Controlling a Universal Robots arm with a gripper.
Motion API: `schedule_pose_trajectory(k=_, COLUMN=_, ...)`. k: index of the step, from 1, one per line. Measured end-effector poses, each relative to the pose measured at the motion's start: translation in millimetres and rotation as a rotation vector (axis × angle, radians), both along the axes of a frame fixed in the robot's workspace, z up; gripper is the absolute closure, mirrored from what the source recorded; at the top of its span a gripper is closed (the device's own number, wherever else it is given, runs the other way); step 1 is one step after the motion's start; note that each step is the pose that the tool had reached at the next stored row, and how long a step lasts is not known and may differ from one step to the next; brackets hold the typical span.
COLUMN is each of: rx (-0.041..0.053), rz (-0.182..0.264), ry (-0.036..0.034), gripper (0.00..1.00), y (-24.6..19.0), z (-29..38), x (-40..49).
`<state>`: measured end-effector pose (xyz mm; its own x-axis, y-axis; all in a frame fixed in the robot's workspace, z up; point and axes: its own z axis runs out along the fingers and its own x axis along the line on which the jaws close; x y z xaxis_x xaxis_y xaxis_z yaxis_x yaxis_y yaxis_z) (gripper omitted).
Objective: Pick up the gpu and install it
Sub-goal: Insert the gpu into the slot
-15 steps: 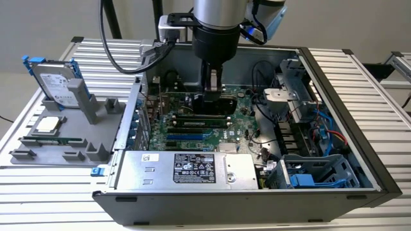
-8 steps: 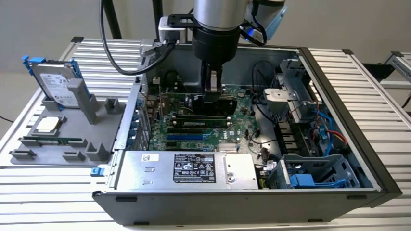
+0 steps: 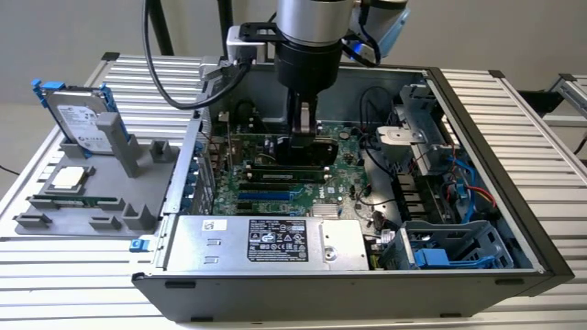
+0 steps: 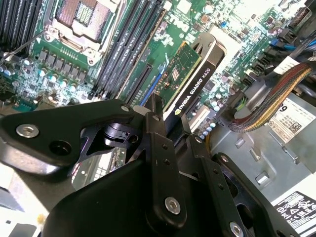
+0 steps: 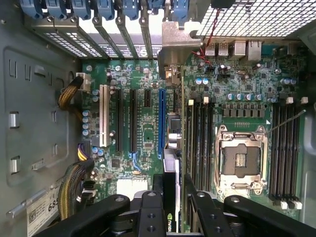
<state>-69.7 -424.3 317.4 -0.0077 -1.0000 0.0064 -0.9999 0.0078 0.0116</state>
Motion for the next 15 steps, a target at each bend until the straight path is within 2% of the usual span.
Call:
schedule_pose_trajectory(k=9, rx=0.0001, rz=0.0, ry=0.0001, gripper=1.0, y=0.0, z=-1.2, x=0.0)
schedule_pose_trajectory(k=15, rx=-0.0001, rz=0.0, ry=0.0003, gripper=1.0, y=0.0, z=-6.8, x=0.0)
